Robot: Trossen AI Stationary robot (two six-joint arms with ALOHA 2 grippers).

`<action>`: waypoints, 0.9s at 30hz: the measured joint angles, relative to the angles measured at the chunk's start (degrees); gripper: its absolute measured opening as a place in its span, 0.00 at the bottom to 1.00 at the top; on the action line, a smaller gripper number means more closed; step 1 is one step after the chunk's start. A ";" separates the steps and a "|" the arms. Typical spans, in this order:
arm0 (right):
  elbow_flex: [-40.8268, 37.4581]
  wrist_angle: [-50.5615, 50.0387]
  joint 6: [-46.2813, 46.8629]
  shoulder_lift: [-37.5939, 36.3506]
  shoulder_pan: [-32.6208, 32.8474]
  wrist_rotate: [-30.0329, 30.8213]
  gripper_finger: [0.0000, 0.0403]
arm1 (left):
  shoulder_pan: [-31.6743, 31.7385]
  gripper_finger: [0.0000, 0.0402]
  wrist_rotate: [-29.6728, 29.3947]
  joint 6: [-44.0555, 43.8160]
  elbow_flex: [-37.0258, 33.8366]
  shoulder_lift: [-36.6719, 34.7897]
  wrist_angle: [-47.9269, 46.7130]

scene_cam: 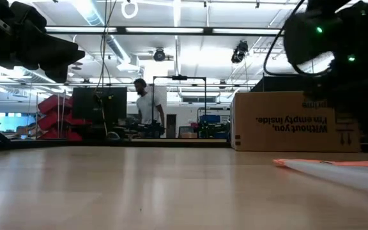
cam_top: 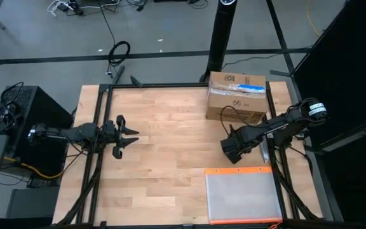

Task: Unpack boxes
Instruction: Open the cardboard box using the cutter

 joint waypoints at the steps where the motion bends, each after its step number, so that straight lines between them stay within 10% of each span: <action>1: -0.01 -0.82 -1.60 0.00 -0.02 -0.62 0.73 | 0.00 0.28 0.00 0.00 0.00 0.00 0.00; 16: -0.08 -11.51 -23.26 0.04 -1.30 -8.49 0.68 | 0.00 0.28 0.00 -0.02 0.02 0.00 -0.04; 24: -0.08 -13.46 -29.98 1.81 -4.67 -9.67 0.11 | 0.01 0.29 0.00 0.00 0.02 0.01 0.00; 27: -0.08 -15.06 -32.13 4.44 -5.10 -8.18 0.03 | 0.01 0.28 0.01 -0.01 0.02 0.02 0.01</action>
